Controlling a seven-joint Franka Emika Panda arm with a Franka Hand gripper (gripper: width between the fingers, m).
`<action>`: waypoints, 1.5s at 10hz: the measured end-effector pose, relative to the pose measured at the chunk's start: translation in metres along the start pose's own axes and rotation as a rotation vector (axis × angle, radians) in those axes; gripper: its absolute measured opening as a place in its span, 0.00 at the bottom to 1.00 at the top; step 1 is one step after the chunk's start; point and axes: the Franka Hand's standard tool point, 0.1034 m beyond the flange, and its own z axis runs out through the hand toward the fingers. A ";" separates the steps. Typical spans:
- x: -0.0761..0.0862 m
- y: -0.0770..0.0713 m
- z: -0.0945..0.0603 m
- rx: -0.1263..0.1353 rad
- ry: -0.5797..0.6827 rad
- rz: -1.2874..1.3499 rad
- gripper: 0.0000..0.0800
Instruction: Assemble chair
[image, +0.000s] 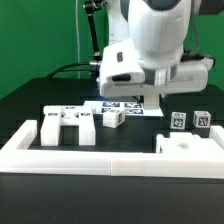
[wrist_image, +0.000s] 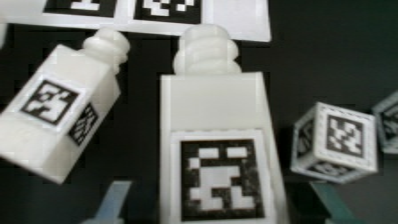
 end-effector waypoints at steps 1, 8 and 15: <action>0.000 0.000 -0.010 0.001 0.010 0.000 0.36; 0.023 -0.012 -0.061 -0.025 0.365 -0.017 0.36; 0.037 -0.029 -0.082 -0.072 0.886 -0.030 0.36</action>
Offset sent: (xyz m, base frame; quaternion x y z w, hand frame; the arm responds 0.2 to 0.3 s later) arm 0.0000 0.0000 0.0000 0.0000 0.0650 0.0000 0.9979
